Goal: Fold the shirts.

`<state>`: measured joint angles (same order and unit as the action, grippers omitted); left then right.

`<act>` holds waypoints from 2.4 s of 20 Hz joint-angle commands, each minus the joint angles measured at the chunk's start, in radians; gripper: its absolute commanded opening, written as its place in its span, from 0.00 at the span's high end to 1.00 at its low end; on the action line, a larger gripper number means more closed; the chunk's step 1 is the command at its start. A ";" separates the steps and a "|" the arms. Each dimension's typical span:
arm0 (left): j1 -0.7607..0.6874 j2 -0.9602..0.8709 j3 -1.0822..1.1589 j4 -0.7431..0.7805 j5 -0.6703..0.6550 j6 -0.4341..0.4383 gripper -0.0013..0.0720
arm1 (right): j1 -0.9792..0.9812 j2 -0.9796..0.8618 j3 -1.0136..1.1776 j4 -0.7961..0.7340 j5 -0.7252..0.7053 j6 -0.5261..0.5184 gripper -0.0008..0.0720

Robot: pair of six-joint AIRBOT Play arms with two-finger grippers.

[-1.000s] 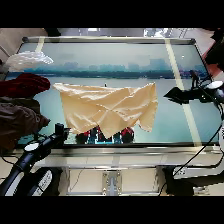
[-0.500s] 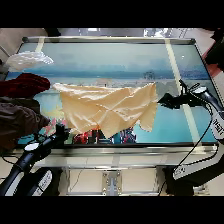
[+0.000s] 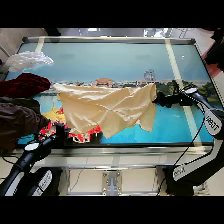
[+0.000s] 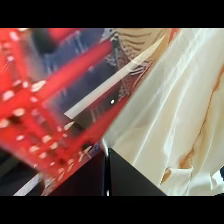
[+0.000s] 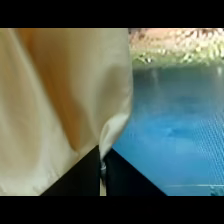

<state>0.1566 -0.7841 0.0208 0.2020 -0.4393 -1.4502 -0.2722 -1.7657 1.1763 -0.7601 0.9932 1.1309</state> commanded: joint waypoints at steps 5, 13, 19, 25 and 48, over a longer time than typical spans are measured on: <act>0.139 0.211 0.245 0.015 -0.039 0.245 0.97 | -0.076 0.270 0.000 0.019 0.218 0.000 0.96; 0.612 0.372 0.877 0.244 -0.395 0.219 0.97 | -0.178 0.982 0.140 -0.002 0.365 -0.006 0.96; 0.720 0.100 1.410 0.255 -0.785 0.335 0.97 | -0.183 0.975 0.598 -0.066 0.197 0.029 0.96; 0.236 -0.101 1.417 0.689 -0.893 0.268 0.97 | -0.095 0.707 0.570 -0.037 0.582 0.113 0.96; -0.127 -0.890 1.415 0.987 -0.682 0.095 0.96 | 0.055 0.202 0.026 -0.241 0.138 0.111 0.96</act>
<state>0.0448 -1.5574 1.4349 1.2022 -1.1641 -1.3540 -0.2176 -1.4761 1.2346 -1.0183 1.2350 1.2423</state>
